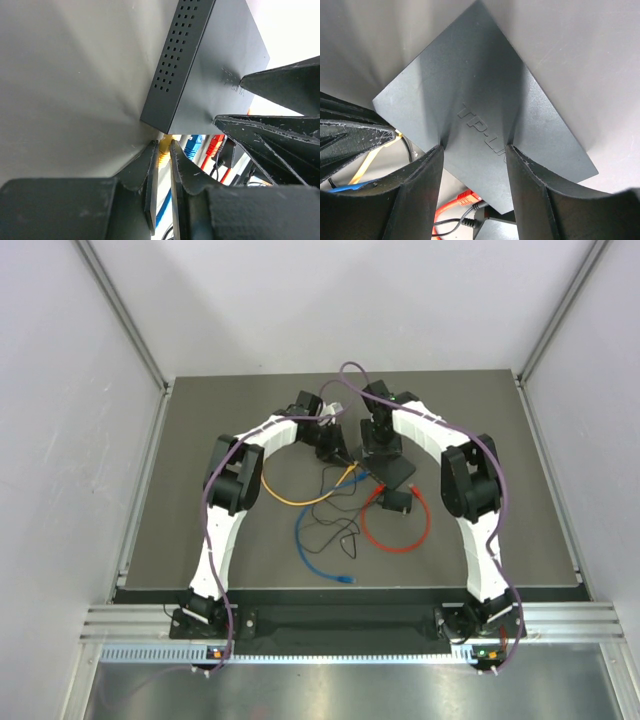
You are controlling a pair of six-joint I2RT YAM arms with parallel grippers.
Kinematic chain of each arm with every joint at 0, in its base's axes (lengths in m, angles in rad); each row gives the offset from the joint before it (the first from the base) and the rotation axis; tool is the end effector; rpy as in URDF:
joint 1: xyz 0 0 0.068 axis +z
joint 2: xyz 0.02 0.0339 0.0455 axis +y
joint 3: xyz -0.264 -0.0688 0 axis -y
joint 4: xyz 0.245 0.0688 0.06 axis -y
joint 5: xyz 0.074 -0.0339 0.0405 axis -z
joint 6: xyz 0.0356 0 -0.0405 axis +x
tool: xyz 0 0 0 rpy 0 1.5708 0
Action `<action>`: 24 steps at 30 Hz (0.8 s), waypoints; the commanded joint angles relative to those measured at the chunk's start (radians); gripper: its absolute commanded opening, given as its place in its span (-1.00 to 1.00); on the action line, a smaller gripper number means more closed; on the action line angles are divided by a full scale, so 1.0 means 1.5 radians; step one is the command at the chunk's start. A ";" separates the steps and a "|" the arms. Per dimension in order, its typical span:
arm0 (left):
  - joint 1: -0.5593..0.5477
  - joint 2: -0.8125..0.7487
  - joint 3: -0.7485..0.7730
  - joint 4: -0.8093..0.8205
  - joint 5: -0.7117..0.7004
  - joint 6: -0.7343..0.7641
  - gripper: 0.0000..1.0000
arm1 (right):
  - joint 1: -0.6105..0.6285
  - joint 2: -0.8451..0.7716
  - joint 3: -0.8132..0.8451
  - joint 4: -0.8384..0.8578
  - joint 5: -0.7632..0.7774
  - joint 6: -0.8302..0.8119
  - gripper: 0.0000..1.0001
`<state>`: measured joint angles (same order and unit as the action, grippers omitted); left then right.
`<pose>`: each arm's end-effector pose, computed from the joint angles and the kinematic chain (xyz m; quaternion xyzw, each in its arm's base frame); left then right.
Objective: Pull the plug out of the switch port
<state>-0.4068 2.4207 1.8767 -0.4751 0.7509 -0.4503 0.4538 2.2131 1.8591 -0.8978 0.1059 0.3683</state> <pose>0.4601 -0.2247 0.1271 0.0804 0.8971 -0.4262 0.0839 0.4178 0.1996 0.1924 -0.0337 0.9854 0.0155 0.1663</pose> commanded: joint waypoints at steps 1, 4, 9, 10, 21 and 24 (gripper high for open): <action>-0.005 0.011 -0.039 -0.141 -0.017 0.035 -1.00 | -0.054 0.054 -0.038 0.021 0.090 -0.030 0.09; -0.010 0.018 -0.018 -0.142 -0.017 0.034 -1.00 | -0.063 0.057 -0.022 0.023 0.084 -0.051 0.10; -0.007 -0.010 -0.002 -0.131 -0.048 0.025 -0.36 | -0.063 0.016 -0.016 0.035 0.025 -0.063 0.19; -0.007 -0.021 0.001 -0.122 -0.051 0.025 -0.27 | -0.063 0.003 -0.021 0.036 0.015 -0.060 0.20; -0.006 -0.067 0.043 -0.187 -0.104 0.067 0.15 | -0.069 -0.215 -0.249 0.096 -0.120 -0.012 0.34; -0.010 -0.103 0.030 -0.193 -0.130 0.084 0.11 | -0.073 -0.239 -0.301 0.124 -0.142 -0.015 0.29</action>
<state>-0.4171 2.3646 1.9137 -0.6998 0.6441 -0.3885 0.3443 1.9213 1.4391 -0.7914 -0.0383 0.3328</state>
